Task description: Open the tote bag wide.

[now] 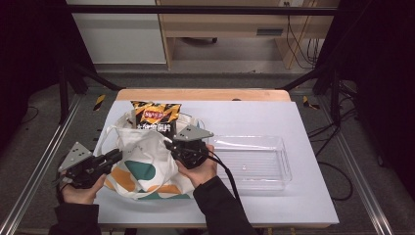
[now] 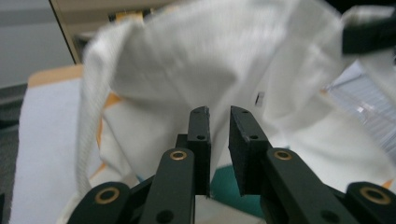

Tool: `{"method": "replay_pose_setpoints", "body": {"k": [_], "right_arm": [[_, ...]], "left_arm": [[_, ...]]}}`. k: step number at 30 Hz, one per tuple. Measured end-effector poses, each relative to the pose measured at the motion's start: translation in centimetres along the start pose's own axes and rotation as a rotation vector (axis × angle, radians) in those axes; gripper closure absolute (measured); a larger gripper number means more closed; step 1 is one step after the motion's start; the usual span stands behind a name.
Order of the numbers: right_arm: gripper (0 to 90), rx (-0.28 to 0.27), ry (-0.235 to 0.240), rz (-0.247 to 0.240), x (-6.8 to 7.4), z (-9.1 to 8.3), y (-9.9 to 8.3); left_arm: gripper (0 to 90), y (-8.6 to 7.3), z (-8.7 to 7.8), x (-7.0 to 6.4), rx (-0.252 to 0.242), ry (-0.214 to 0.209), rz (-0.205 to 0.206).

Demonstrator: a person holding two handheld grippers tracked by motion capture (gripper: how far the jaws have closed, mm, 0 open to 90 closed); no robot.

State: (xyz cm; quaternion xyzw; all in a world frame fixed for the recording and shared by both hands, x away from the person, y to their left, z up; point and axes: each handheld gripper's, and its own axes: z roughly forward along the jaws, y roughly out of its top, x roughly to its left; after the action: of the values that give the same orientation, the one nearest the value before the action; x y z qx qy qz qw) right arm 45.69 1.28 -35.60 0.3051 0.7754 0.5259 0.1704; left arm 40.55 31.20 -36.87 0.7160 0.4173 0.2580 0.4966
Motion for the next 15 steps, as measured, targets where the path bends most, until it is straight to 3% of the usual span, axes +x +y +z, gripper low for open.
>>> {"method": "replay_pose_setpoints", "body": {"k": [6, 15], "right_arm": [[83.9, -0.01, 0.035, -0.026, 0.5, -0.5, -0.6], [84.0, 0.011, 0.082, -0.059, 1.5, -0.1, -1.4]], "left_arm": [[81.4, 2.0, -1.6, 0.1, -0.086, 0.026, -0.006], [90.0, 3.8, -1.0, 0.6, -0.101, 0.033, -0.002]]}}
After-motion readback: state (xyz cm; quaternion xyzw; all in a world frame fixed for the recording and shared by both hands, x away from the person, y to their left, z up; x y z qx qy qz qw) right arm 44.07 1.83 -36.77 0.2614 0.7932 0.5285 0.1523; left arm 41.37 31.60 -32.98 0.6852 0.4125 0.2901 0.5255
